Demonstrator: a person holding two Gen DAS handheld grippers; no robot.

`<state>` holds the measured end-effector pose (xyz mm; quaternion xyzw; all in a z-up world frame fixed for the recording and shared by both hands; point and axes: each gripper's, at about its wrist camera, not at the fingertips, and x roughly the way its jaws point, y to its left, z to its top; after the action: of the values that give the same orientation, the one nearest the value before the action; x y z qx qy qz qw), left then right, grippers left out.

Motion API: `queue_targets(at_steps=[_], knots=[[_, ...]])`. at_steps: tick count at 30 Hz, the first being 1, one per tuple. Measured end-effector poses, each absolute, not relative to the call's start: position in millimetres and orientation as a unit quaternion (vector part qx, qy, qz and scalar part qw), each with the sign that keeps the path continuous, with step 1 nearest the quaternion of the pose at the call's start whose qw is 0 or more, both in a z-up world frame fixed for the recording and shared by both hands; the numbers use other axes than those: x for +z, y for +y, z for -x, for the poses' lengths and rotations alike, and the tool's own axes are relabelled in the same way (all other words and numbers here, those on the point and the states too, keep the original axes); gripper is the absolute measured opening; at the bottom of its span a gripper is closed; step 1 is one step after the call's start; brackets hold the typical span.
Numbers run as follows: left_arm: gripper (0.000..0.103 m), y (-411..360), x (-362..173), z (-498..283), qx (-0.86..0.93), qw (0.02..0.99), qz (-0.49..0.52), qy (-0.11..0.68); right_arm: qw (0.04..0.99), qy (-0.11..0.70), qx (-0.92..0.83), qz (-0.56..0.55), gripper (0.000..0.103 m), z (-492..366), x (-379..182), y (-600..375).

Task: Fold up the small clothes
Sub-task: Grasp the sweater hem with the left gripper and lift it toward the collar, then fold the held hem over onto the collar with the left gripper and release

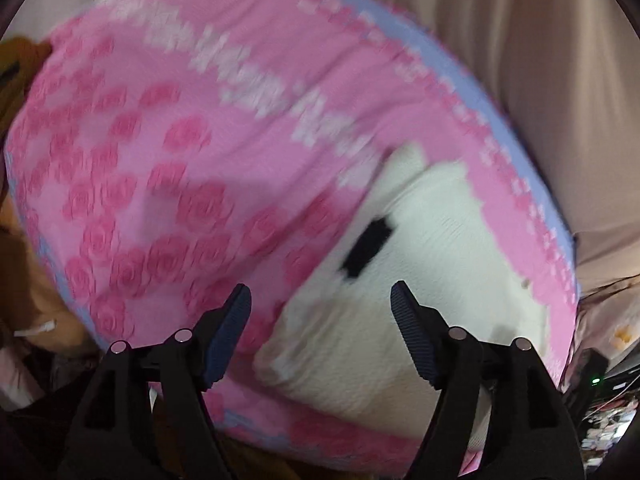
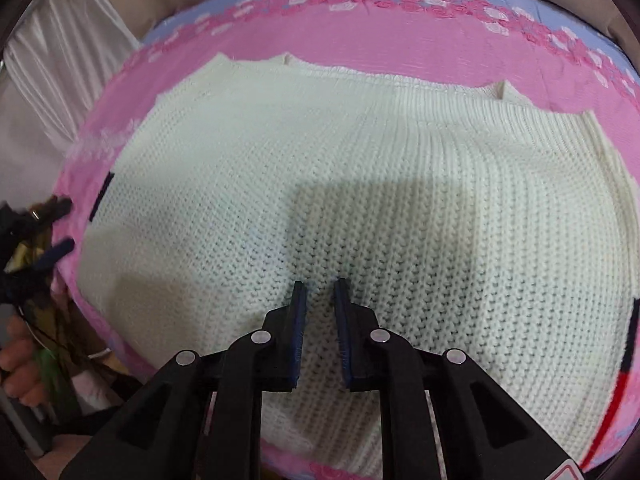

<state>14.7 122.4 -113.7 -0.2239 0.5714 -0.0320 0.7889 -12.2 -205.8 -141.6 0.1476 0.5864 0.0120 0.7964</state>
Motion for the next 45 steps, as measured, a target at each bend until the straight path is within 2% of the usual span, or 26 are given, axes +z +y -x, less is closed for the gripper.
queue_targets(at_steps=[3, 9, 10, 12, 13, 15, 19, 22, 23, 26, 28, 30, 33, 35, 37, 38, 39, 41, 43, 45], knots=[[0.070, 130.7, -140.8, -11.2, -0.029, 0.748, 0.259, 0.610, 0.792, 0.590, 0.013, -0.156, 0.012, 10.9, -142.4, -208.3], [0.071, 128.8, -145.7, -17.3, -0.040, 0.743, 0.268, 0.612, 0.795, 0.590, -0.003, -0.137, 0.013, 7.9, -143.1, -199.0], [0.068, 129.3, -145.7, -18.9, -0.051, 0.743, 0.274, 0.608, 0.796, 0.590, -0.008, -0.136, 0.013, 8.0, -143.8, -197.5], [0.040, 129.5, -147.8, -19.6, -0.093, 0.741, 0.288, 0.600, 0.798, 0.587, -0.019, -0.133, 0.013, 8.1, -144.7, -192.3], [0.038, 130.2, -150.4, -20.7, -0.102, 0.737, 0.291, 0.601, 0.800, 0.584, -0.027, -0.134, 0.013, 8.2, -144.7, -190.2], [0.029, 131.7, -151.6, -22.1, -0.111, 0.734, 0.298, 0.600, 0.803, 0.577, -0.044, -0.145, 0.013, 9.4, -144.8, -187.9], [0.023, 115.1, -117.2, -18.8, -0.122, 0.763, 0.270, 0.575, 0.809, 0.556, -0.056, -0.180, 0.015, 20.7, -141.3, -192.4], [0.021, 76.2, -65.8, -6.8, -0.161, 0.807, 0.226, 0.521, 0.809, 0.547, -0.032, -0.213, 0.016, 34.7, -130.6, -209.8], [0.014, 55.7, -48.2, -2.0, -0.183, 0.814, 0.218, 0.506, 0.809, 0.543, -0.033, -0.221, 0.016, 40.9, -127.3, -216.5], [0.014, -23.8, -8.3, 16.4, -0.264, 0.827, 0.151, 0.473, 0.817, 0.514, -0.047, -0.257, 0.019, 67.2, -111.6, -255.3], [0.014, -87.3, -4.5, 29.7, -0.318, 0.818, 0.097, 0.470, 0.816, 0.497, -0.069, -0.289, 0.022, 90.0, -106.3, -288.1], [0.014, -145.2, -26.8, 43.4, -0.356, 0.795, 0.038, 0.490, 0.809, 0.489, -0.089, -0.312, 0.023, 110.5, -106.8, -316.5], [0.017, -196.6, -86.2, 62.1, -0.365, 0.742, -0.054, 0.560, 0.800, 0.485, -0.127, -0.329, 0.023, 136.9, -111.2, -348.6], [0.020, -194.7, -100.2, 72.1, -0.363, 0.727, -0.059, 0.580, 0.795, 0.476, -0.134, -0.351, 0.026, 147.2, -109.7, -358.7], [0.043, -173.5, -79.4, 73.3, -0.361, 0.748, -0.043, 0.555, 0.802, 0.455, -0.123, -0.365, 0.043, 150.9, -100.2, -362.9], [0.068, -160.1, -67.0, 70.0, -0.347, 0.767, -0.035, 0.539, 0.807, 0.446, -0.114, -0.370, 0.049, 147.8, -95.2, -359.7], [0.076, -146.8, -56.0, 66.0, -0.336, 0.783, -0.024, 0.523, 0.809, 0.441, -0.103, -0.375, 0.059, 145.7, -92.2, -359.0], [0.078, -115.9, -42.5, 55.1, -0.315, 0.799, -0.005, 0.512, 0.808, 0.436, -0.078, -0.388, 0.063, 127.8, -88.8, -350.4], [0.078, -96.8, -44.6, 42.6, -0.290, 0.795, -0.002, 0.533, 0.804, 0.445, -0.058, -0.390, 0.070, 103.7, -89.1, -339.6], [0.078, -77.0, -60.0, 35.6, -0.271, 0.776, -0.003, 0.570, 0.797, 0.473, -0.053, -0.372, 0.072, 82.0, -95.3, -327.7]])
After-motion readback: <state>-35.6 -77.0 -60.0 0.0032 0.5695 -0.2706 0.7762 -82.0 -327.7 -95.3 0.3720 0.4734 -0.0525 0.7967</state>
